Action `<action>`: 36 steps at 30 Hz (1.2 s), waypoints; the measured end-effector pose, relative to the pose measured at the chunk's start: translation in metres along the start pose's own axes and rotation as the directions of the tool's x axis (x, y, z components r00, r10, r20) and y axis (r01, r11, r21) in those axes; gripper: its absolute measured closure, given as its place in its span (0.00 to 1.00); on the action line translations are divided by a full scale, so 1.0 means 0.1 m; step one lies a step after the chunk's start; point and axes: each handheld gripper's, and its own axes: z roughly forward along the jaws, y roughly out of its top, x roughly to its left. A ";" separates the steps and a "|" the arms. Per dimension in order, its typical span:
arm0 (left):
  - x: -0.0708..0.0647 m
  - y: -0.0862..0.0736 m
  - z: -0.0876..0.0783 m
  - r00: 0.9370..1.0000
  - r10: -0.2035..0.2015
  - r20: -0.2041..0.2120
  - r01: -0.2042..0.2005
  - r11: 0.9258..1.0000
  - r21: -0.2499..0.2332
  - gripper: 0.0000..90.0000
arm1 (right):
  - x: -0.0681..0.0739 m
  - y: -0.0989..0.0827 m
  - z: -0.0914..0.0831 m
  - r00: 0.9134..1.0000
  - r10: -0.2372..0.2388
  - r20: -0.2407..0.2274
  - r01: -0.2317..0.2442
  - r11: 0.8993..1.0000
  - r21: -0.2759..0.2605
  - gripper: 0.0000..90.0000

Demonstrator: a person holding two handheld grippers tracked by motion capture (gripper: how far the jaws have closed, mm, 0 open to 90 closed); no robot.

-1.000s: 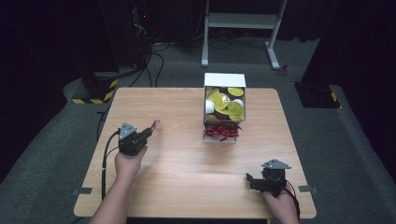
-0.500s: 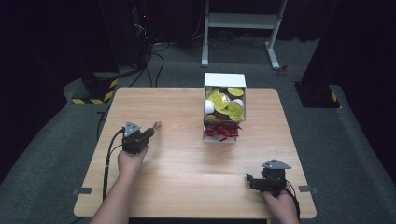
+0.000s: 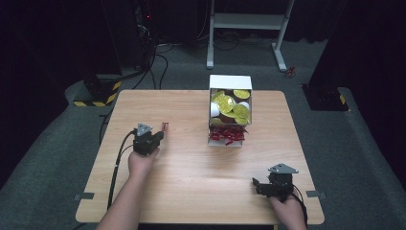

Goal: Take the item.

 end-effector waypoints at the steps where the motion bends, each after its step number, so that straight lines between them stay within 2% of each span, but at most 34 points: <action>1: -0.01 -0.01 0.03 1.000 0.005 -0.004 -0.004 1.000 0.019 0.94 | 0.00 0.00 0.00 1.000 0.003 0.000 -0.003 1.000 0.001 0.09; 2: -0.01 -0.02 0.07 1.000 0.004 -0.006 -0.004 0.999 0.048 0.93 | 0.00 0.00 0.00 1.000 0.000 0.000 0.000 1.000 0.000 0.09; 3: -0.01 -0.02 0.07 1.000 0.004 -0.006 -0.004 0.999 0.048 0.93 | 0.00 0.00 0.00 1.000 0.000 0.000 0.000 1.000 0.000 0.09; 6: -0.01 -0.05 0.14 1.000 -0.003 -0.012 0.004 0.995 0.095 0.92 | 0.00 0.00 0.00 1.000 0.001 0.000 -0.001 1.000 0.000 0.09; 8: -0.01 -0.06 0.16 1.000 0.006 -0.021 -0.003 0.993 0.116 0.91 | 0.00 0.00 0.00 1.000 0.001 0.000 -0.001 1.000 0.000 0.09; 11: -0.01 -0.09 0.19 0.999 -0.001 -0.032 0.005 0.990 0.143 0.90 | 0.00 0.00 0.00 1.000 0.003 0.001 -0.003 1.000 0.001 0.09; 22: 0.02 -0.11 0.23 0.998 -0.026 -0.056 0.035 0.985 0.171 0.88 | 0.00 0.00 0.00 1.000 0.003 0.001 -0.003 1.000 0.001 0.09; 27: 0.02 -0.12 0.24 0.998 -0.012 -0.059 0.022 0.986 0.167 0.88 | 0.00 0.00 0.00 1.000 0.003 0.001 -0.003 1.000 0.001 0.09; 29: 0.03 -0.13 0.23 0.998 -0.021 -0.054 0.030 0.985 0.168 0.88 | 0.00 0.00 0.00 1.000 0.003 0.001 -0.003 1.000 0.001 0.09; 30: 0.02 -0.12 0.23 0.999 -0.012 -0.051 0.020 0.985 0.169 0.87 | 0.00 0.00 0.00 1.000 0.003 0.001 -0.003 1.000 0.001 0.09; 33: 0.01 -0.12 0.20 0.998 0.007 -0.057 0.003 0.986 0.168 0.78 | 0.00 0.00 0.00 1.000 0.003 0.001 -0.003 1.000 0.001 0.10; 36: -0.01 -0.12 0.17 0.998 0.007 -0.062 0.003 0.988 0.154 0.68 | 0.00 0.00 0.00 1.000 0.003 0.001 -0.003 1.000 0.001 0.09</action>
